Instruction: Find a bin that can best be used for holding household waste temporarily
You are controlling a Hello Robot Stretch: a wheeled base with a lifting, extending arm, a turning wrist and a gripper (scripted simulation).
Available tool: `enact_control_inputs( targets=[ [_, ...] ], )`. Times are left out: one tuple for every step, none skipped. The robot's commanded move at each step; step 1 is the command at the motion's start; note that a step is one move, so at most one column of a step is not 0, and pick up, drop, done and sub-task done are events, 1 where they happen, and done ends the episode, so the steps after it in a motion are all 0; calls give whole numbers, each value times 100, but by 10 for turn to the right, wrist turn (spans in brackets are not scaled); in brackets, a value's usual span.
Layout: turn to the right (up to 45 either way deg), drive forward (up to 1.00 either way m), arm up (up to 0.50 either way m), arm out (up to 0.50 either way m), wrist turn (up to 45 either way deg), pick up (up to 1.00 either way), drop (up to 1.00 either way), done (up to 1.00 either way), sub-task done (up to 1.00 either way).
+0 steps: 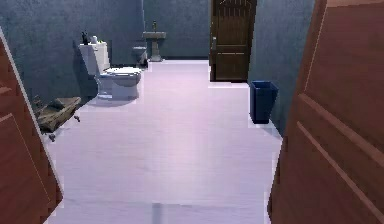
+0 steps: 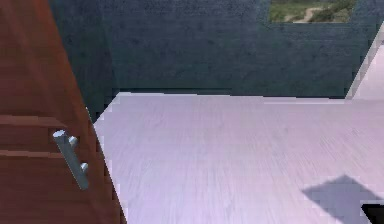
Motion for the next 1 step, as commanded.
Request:
enact_control_inputs(
  targets=[
    [30, 0, 0, 0, 0, 0, 0, 0, 0]
  ],
)
